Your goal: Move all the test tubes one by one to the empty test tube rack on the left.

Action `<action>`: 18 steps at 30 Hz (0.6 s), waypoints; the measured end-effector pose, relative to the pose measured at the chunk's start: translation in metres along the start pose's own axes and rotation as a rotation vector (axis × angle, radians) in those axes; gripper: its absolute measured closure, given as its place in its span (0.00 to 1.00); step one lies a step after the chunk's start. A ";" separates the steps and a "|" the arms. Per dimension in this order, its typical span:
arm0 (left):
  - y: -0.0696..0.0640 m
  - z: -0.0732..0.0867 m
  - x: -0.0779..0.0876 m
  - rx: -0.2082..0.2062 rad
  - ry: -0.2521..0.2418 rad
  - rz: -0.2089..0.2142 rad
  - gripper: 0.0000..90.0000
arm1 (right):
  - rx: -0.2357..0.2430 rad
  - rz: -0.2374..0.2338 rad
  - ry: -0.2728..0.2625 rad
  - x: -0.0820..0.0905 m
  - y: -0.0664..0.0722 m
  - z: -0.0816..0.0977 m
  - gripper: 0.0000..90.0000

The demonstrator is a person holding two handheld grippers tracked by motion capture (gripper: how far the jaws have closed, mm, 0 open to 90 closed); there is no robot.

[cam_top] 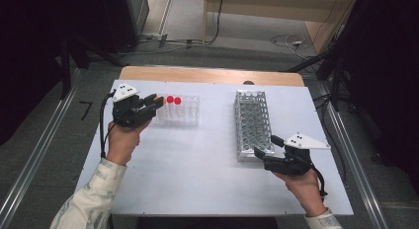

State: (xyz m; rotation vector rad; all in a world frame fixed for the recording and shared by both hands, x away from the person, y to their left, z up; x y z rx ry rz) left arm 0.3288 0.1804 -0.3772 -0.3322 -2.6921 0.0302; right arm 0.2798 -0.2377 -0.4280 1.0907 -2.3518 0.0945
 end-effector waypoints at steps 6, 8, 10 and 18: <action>0.008 -0.003 -0.003 0.014 0.003 -0.024 0.77 | -0.003 0.008 0.007 0.000 -0.002 0.001 0.23; 0.011 -0.003 -0.004 0.018 0.001 -0.032 0.77 | -0.007 0.008 0.007 0.000 -0.003 0.001 0.22; 0.013 -0.004 -0.005 0.023 0.003 -0.036 0.77 | -0.009 0.009 0.006 0.001 -0.003 0.002 0.22; 0.020 -0.012 -0.010 0.020 -0.001 -0.070 0.77 | -0.022 0.016 0.004 0.003 -0.006 0.003 0.22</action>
Point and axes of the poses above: each handheld gripper's, and its own axes: x roughly backward along the jaws, z roughly out of its underside, y roughly to its left, the point moved 2 cm from there along -x, roughly forward along the jaws, and after that the axes turned 10 degrees about -z, right-handed, at the moved point
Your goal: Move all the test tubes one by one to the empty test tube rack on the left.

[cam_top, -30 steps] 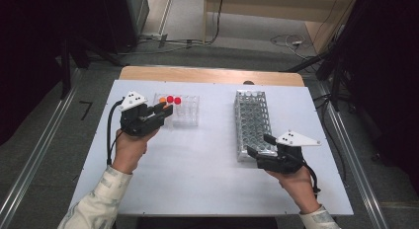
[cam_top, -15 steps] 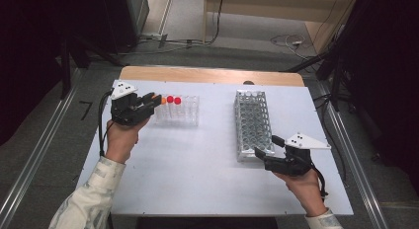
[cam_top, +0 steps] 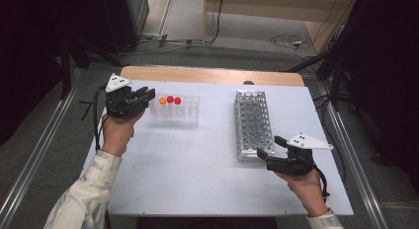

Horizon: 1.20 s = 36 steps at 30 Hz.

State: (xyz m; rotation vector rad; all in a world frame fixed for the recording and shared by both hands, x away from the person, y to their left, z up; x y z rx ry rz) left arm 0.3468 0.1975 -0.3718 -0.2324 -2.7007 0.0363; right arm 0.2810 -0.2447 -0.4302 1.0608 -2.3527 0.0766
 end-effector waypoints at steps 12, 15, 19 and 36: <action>0.005 -0.011 -0.013 -0.006 0.002 -0.035 0.77 | -0.008 0.004 -0.005 0.000 -0.002 0.001 0.22; 0.006 -0.012 -0.015 0.004 -0.002 -0.035 0.77 | -0.008 0.004 -0.008 0.001 -0.002 0.001 0.22; 0.006 -0.012 -0.019 0.013 0.001 -0.032 0.77 | -0.008 0.004 -0.007 0.001 -0.002 0.001 0.22; 0.003 -0.009 -0.034 0.025 0.004 -0.024 0.77 | -0.010 0.003 -0.011 0.002 -0.003 0.001 0.23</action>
Point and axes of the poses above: each handheld gripper's, and its own axes: x roughly backward along the jaws, z roughly out of its underside, y roughly to its left, the point moved 2 cm from there along -x, roughly forward along the jaws, and after that the axes turned 10 degrees about -z, right-handed, at the moved point
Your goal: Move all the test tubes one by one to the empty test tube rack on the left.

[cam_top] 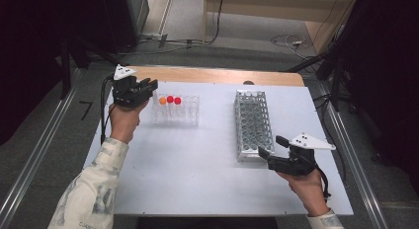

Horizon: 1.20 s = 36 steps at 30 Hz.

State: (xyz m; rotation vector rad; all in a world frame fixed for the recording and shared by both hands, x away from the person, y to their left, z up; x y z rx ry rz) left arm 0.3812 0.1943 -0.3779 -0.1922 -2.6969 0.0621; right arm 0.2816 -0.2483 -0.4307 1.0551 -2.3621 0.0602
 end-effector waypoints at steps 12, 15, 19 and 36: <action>0.001 0.009 -0.005 0.001 0.013 -0.003 0.77 | 0.000 -0.001 0.003 0.000 0.000 0.001 0.23; 0.002 0.014 -0.007 0.005 0.021 -0.005 0.77 | -0.003 -0.002 0.003 0.000 0.000 0.001 0.23; 0.003 0.020 -0.008 0.005 0.022 -0.004 0.77 | -0.001 -0.001 0.003 0.000 0.000 0.001 0.23; 0.001 0.036 -0.013 0.002 0.043 0.011 0.75 | -0.004 -0.002 0.013 -0.002 0.000 0.002 0.23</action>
Point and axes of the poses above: each handheld gripper's, and its own axes: x roughly backward along the jaws, z roughly out of its underside, y roughly to its left, the point moved 2 cm from there along -x, roughly forward along the jaws, and after that the axes turned 10 degrees about -z, right-handed, at the moved point
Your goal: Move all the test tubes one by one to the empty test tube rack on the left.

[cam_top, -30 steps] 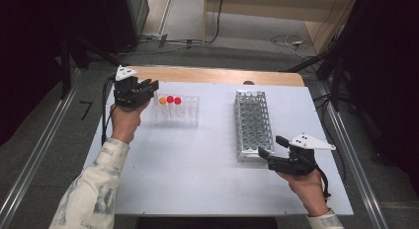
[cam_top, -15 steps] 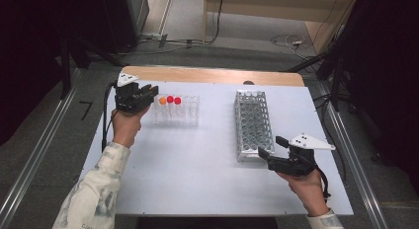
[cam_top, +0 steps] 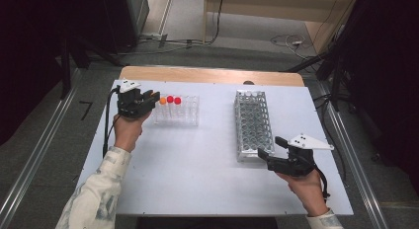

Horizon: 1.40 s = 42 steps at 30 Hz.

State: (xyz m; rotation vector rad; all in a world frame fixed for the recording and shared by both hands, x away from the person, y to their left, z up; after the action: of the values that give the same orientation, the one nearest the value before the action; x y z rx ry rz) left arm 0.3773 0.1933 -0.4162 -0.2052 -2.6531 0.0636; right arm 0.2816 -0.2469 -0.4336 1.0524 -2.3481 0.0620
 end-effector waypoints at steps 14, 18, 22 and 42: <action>0.002 -0.003 0.004 0.028 -0.015 -0.001 0.69 | 0.001 -0.001 0.000 0.000 0.000 0.000 0.23; 0.001 -0.003 0.006 0.029 -0.017 0.002 0.68 | 0.001 -0.002 0.000 0.000 0.000 0.000 0.23; 0.000 -0.001 0.007 0.031 -0.013 0.005 0.64 | -0.001 0.001 0.001 0.000 0.000 0.000 0.23; -0.012 0.037 0.053 0.013 -0.010 -0.013 0.26 | -0.026 0.063 -0.010 0.005 -0.022 0.008 0.23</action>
State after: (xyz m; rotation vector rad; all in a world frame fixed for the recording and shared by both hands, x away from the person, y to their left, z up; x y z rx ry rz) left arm 0.3116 0.1889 -0.4239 -0.1831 -2.6627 0.0782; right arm 0.2902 -0.2677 -0.4417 0.9690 -2.3851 0.0502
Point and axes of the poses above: each handheld gripper's, and its own axes: x roughly backward along the jaws, z roughly out of its underside, y roughly to its left, the point moved 2 cm from there along -x, roughly forward along the jaws, and after that the axes turned 10 degrees about -z, right-handed, at the moved point
